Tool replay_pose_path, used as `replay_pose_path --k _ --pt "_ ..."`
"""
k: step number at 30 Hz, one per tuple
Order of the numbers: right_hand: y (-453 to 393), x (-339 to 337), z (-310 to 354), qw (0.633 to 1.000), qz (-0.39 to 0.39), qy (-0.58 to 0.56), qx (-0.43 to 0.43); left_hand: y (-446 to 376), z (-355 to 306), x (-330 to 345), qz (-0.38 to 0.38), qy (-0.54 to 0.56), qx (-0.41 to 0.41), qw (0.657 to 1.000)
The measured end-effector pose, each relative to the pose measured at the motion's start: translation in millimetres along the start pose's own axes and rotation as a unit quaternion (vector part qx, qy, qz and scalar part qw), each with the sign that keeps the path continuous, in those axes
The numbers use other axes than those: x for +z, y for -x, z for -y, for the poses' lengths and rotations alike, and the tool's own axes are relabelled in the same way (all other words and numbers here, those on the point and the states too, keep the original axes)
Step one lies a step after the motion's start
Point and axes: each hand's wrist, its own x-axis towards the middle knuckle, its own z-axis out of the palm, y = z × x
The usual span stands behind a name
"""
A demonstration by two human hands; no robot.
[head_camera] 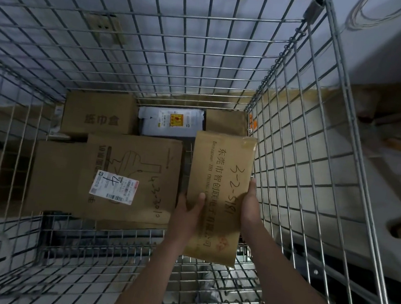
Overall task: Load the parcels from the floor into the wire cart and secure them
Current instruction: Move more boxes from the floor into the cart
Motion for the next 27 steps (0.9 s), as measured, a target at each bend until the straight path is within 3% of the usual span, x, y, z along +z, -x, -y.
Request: replay_pose_path --k 7,13,17,22,27 --pt "31.5 6.2 25.3 0.999 0.011 0.042 -0.003 9.5 -8.8 -4.5 -0.035 -0.050 -0.012 0.998" --pt "52.5 18.4 32.4 0.998 0.015 0.062 0.007 12.3 -28.6 -16.3 -0.013 -0.029 -0.038 0.999" --pt "64.8 34.7 33.0 0.989 0.030 0.132 -0.052 16.9 -42.5 -39.1 -0.006 -0.011 -0.042 0.999" --pt "131.1 69.8 60.9 0.945 0.016 0.286 -0.156 25.4 -60.4 -77.2 -0.024 0.040 -0.063 0.997" --pt "170.9 120.7 62.2 0.838 -0.035 0.482 -0.254 44.2 -72.6 -119.3 -0.019 0.188 -0.090 0.978"
